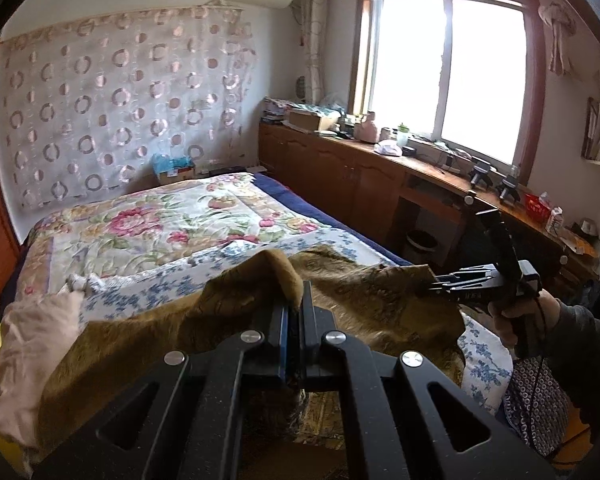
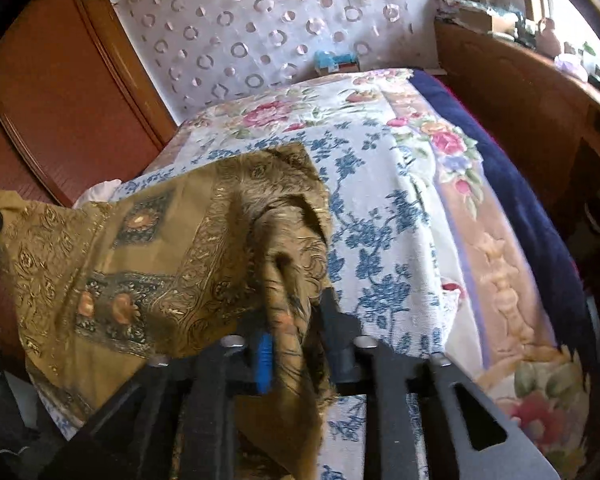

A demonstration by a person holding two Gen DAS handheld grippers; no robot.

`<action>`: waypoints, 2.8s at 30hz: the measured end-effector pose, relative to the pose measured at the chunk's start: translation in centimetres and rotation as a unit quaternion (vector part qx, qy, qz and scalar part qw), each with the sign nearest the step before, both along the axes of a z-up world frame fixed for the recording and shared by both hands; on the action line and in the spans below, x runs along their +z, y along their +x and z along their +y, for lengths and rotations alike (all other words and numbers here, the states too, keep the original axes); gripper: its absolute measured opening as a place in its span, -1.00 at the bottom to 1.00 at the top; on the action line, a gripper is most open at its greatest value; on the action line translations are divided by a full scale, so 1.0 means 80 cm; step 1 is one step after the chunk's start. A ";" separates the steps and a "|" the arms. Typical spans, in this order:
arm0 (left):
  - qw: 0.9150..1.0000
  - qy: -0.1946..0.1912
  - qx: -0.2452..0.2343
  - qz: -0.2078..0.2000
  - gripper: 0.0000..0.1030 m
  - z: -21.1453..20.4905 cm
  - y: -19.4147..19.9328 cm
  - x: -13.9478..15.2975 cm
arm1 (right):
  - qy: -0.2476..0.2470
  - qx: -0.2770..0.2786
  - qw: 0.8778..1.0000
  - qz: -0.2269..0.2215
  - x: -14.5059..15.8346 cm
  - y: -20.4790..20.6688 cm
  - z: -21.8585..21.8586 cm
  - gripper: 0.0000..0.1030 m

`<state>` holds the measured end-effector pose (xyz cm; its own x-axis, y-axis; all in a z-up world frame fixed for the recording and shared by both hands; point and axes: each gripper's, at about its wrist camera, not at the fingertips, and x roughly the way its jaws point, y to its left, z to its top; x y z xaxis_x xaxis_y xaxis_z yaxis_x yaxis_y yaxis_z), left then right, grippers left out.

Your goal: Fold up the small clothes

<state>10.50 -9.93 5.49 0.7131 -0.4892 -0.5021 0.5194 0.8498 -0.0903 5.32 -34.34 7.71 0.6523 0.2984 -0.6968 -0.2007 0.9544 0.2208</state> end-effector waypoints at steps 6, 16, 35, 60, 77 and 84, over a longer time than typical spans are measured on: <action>0.999 0.008 -0.043 0.004 -0.92 -0.054 0.014 0.013 | -0.036 -0.008 0.998 -0.050 0.038 -0.026 0.022 -0.30; 0.996 0.045 -0.049 0.053 -0.02 -0.056 0.027 -0.017 | -0.049 0.019 0.994 -0.093 0.022 -0.055 0.041 -0.28; 0.983 0.116 0.040 0.135 0.10 0.103 -0.009 -0.129 | -0.048 0.092 0.990 -0.100 -0.002 -0.008 0.098 -0.27; 0.985 0.153 0.080 -0.006 -0.95 0.032 0.081 0.020 | -0.075 0.128 0.986 -0.078 -0.033 0.019 0.075 -0.07; 0.996 0.059 0.062 0.035 -0.95 -0.018 0.152 0.049 | 0.003 0.171 0.979 -0.112 -0.007 0.012 0.051 -0.97; 0.998 0.033 0.035 0.044 -0.95 -0.043 0.162 0.072 | 0.039 0.105 0.984 -0.142 0.040 -0.051 -0.003 -0.98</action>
<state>23.47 -13.40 11.22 0.6961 -0.4033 -0.5939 0.4512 0.8893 -0.0751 1.28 -34.59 10.88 0.7350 0.4933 -0.4653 -0.4560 0.8674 0.1992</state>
